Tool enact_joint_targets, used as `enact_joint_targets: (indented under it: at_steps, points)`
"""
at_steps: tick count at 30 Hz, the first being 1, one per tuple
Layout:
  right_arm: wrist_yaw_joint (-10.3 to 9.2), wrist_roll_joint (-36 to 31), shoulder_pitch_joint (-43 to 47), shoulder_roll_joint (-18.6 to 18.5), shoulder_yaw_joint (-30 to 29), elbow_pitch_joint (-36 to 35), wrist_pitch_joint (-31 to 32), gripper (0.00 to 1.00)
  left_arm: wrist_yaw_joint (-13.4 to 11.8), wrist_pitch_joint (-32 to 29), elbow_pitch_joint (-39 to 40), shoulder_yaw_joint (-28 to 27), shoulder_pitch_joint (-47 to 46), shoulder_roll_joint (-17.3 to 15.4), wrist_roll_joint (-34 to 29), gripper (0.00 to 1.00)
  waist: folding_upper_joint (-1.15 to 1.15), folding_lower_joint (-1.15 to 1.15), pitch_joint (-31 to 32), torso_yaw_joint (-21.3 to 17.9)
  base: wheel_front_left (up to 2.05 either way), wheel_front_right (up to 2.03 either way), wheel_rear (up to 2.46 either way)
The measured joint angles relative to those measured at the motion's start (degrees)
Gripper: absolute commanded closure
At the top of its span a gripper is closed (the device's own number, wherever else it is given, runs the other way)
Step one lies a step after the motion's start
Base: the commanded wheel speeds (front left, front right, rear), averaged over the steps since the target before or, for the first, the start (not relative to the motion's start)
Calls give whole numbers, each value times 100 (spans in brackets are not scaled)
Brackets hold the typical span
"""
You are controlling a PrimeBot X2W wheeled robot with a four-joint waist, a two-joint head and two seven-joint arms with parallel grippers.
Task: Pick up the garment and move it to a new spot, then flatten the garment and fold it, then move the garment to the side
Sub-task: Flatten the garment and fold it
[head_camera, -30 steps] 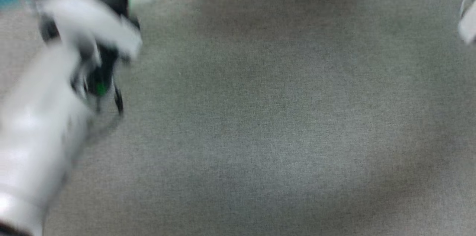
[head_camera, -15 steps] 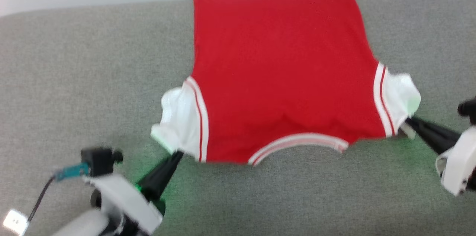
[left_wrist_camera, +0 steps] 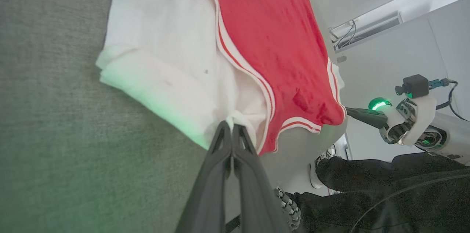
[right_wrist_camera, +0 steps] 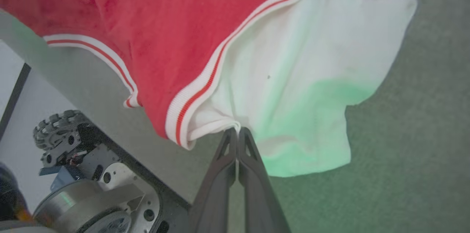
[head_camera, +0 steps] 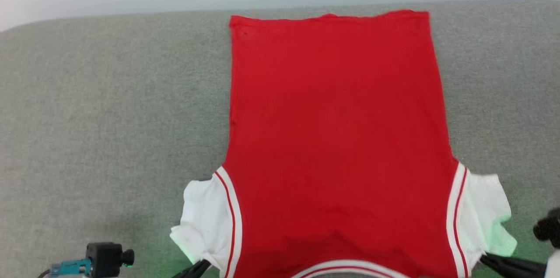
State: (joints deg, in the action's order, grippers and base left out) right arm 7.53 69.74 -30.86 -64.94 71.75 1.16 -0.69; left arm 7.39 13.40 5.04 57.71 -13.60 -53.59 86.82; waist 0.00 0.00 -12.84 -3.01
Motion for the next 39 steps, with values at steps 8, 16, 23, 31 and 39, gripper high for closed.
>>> enact_joint_targets:
  at_steps: [8, 16, 23, 31, 39]
  points:
    - [0, -156, 316, -160, -381, -224, 79, 100, -91, -11, -63, 85, -16, 121, -235, 100, 0, 0, 0, 62, 0, 0, 0]
    - [0, -933, 352, 690, -517, 615, 434, 100, -109, -344, -970, 319, -381, 795, -455, 100, 0, 0, -118, 69, 0, 0, 0]
    - [19, -1451, 419, 1163, -623, 1201, 369, 100, -18, -474, -1818, 477, -652, 1300, -594, 100, 0, 0, -256, 110, 0, 0, 0]
    - [70, -1812, 488, 1139, -1184, 1055, 252, 0, 54, -256, -1991, 483, -675, 1400, -626, 100, 0, 0, -356, -7, 0, 0, 0]
    - [1, -971, 779, -191, -2643, -584, 1233, 0, 19, -125, -1749, 483, -744, 1394, -728, 100, 0, 0, -443, 98, 0, 0, 0]
